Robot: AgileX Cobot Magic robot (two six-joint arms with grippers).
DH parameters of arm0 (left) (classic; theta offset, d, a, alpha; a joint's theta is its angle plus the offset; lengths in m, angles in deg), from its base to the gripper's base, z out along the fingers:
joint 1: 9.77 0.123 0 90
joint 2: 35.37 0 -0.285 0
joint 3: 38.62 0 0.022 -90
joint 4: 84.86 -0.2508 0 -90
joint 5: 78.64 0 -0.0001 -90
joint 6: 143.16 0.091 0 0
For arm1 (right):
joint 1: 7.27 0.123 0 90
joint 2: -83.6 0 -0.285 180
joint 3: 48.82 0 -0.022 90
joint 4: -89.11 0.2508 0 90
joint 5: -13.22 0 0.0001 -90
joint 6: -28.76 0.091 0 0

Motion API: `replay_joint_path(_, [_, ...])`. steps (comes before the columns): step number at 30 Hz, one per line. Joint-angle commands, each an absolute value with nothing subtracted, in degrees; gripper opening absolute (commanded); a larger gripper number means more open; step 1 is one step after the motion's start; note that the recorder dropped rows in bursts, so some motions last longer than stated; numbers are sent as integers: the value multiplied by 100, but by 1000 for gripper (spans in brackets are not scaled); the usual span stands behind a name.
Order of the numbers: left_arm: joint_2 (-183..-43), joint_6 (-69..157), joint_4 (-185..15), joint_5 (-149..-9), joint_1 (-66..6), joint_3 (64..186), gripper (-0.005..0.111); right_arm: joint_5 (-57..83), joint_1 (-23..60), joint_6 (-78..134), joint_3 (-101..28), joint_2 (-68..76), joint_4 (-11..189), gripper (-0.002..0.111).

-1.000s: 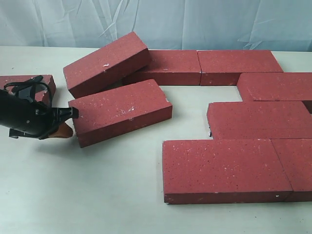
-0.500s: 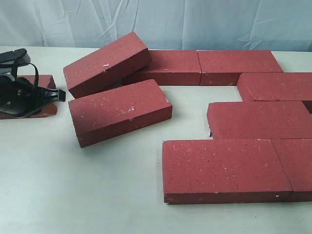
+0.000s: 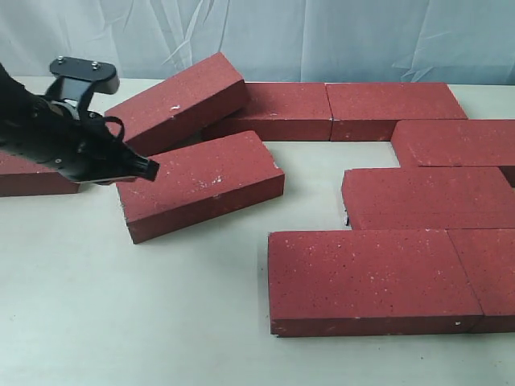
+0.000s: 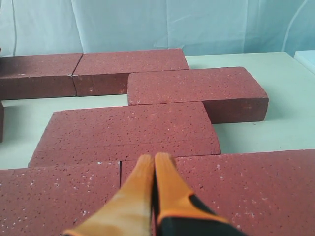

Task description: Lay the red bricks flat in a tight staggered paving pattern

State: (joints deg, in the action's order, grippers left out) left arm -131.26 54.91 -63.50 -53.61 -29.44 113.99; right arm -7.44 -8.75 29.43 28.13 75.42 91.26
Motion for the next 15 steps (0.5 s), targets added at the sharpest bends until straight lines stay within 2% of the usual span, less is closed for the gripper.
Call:
replay_joint_path(1, [-13269,5327,-6715,-5422,-3342,11428,0,-694,-844,2922,2840,7581,9120,-1])
replay_joint_path(15, [-14580,5338,-6837,-6004,-3397,11428,0,-694,-844,2922,2840,7581,9120,-1])
